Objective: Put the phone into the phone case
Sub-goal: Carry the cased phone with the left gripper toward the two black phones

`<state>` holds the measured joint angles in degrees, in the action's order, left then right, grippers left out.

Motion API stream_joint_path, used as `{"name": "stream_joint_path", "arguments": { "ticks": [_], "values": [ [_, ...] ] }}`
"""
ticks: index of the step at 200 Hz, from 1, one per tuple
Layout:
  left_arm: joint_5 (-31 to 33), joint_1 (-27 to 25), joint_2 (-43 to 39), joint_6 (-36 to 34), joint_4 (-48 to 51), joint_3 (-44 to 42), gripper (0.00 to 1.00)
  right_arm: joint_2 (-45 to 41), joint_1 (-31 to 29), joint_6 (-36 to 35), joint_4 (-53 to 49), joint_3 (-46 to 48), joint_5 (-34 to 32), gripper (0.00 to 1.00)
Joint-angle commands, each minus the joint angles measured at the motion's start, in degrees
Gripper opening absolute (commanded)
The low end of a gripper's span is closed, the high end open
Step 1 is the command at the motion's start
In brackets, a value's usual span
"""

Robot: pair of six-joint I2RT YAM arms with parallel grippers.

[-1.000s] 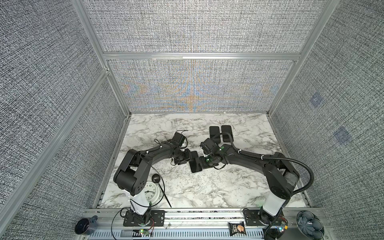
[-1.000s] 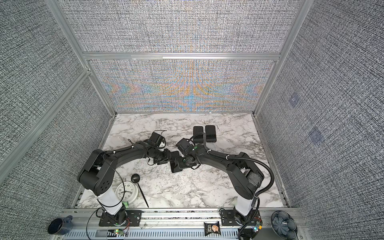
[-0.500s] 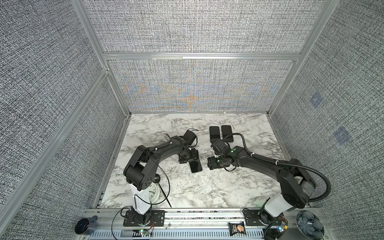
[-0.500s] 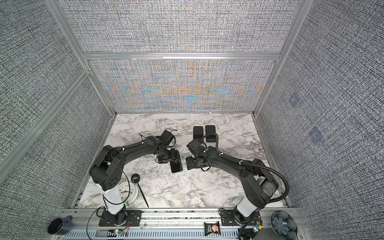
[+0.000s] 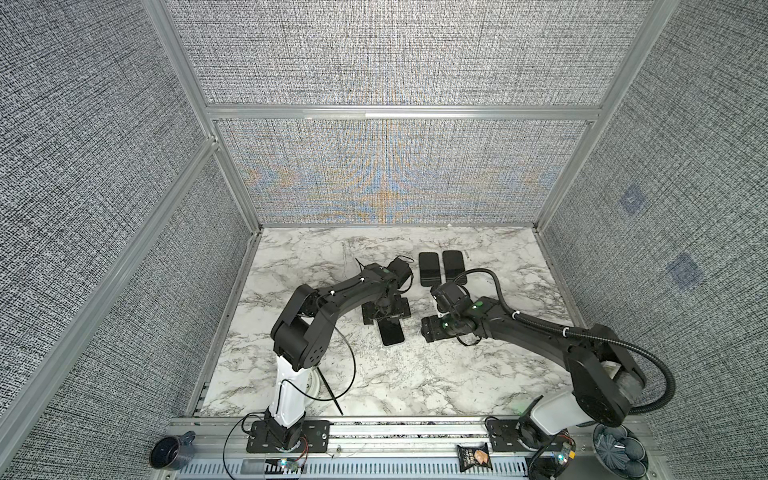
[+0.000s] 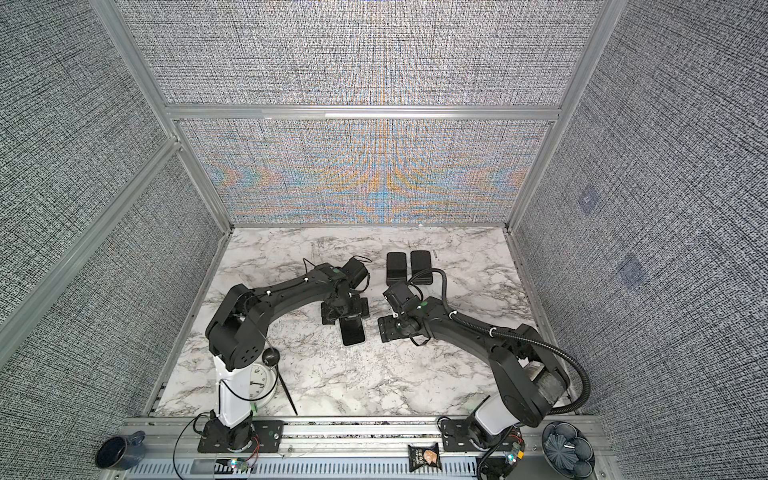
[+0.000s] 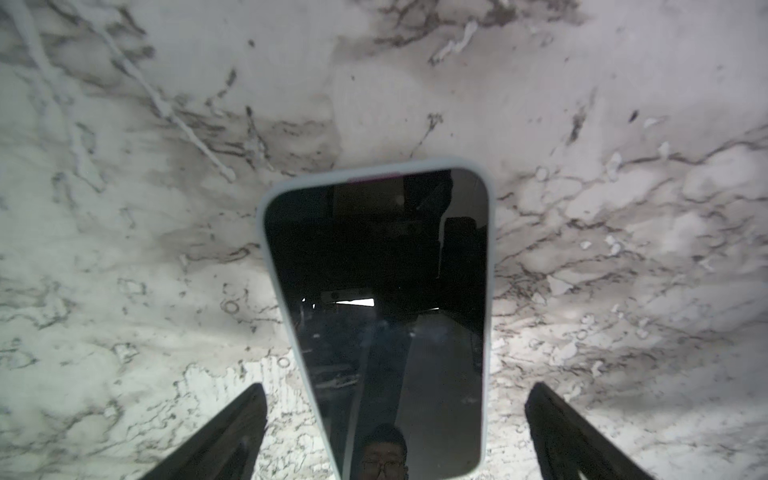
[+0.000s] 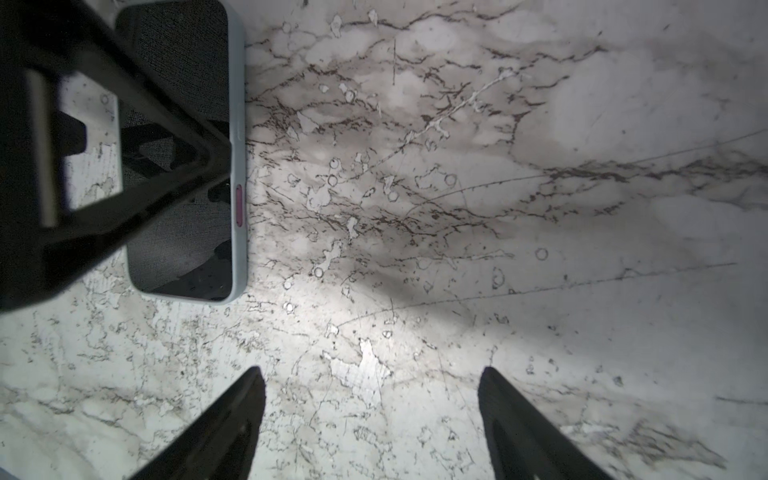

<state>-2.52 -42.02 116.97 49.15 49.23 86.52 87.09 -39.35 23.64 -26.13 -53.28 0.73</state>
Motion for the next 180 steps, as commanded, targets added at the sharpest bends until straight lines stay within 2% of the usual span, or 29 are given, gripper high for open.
{"name": "stream_joint_path", "arguments": {
  "ticks": [1,87,180],
  "values": [
    [2.0,-0.33,1.26,1.69,4.67,1.69,0.98,-0.23,0.21,-1.05,0.62,-0.08,1.33,0.84],
    [-2.11,-0.34,4.26,1.83,0.64,1.37,0.98,0.98,0.67,-0.26,1.68,0.18,3.38,0.84],
    [0.45,-0.3,2.23,0.72,1.47,0.13,0.75,1.44,0.6,0.87,1.34,-0.11,3.0,0.84]
  ]
}}
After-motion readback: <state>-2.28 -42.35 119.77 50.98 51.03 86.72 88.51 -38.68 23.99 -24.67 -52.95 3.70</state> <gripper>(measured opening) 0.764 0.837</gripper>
